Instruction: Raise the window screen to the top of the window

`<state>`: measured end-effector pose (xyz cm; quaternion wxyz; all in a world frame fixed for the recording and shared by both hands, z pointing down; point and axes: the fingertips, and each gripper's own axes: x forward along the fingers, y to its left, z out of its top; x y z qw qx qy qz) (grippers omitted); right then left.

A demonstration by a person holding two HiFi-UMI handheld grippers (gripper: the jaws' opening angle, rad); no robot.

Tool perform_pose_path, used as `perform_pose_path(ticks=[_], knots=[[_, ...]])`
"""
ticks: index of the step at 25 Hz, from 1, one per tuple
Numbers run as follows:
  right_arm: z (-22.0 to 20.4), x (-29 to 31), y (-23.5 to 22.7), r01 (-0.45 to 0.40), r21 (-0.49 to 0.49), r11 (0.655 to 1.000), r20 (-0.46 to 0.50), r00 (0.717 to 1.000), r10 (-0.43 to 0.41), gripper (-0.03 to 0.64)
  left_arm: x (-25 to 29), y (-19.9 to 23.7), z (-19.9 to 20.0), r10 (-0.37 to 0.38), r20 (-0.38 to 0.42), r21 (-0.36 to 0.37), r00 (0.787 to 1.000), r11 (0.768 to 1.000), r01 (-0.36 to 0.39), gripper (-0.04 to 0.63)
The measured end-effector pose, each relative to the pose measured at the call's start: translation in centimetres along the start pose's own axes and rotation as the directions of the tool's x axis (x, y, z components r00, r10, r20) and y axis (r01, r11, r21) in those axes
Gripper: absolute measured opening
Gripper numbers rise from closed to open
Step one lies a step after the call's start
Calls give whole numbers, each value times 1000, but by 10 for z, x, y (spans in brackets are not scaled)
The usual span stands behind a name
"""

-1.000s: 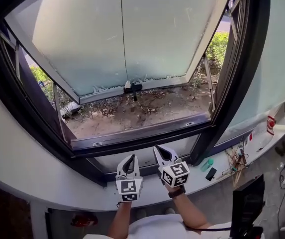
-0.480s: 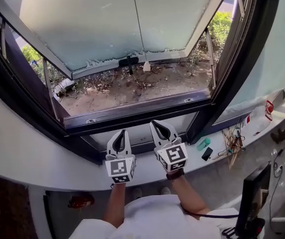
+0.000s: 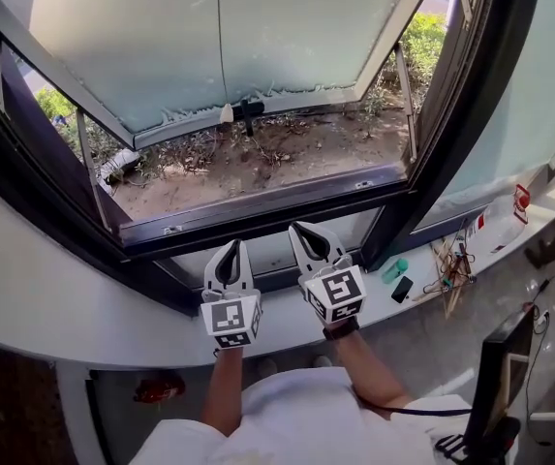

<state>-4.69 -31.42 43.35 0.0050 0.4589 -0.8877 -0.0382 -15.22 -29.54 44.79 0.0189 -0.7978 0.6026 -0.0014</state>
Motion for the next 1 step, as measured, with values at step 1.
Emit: perform_pose_path(ticks=[1], knots=[[0,1,0,-1,-2,1000,0,1000,1,3,1,0,0,0,0,0,1000,1000,0,2]])
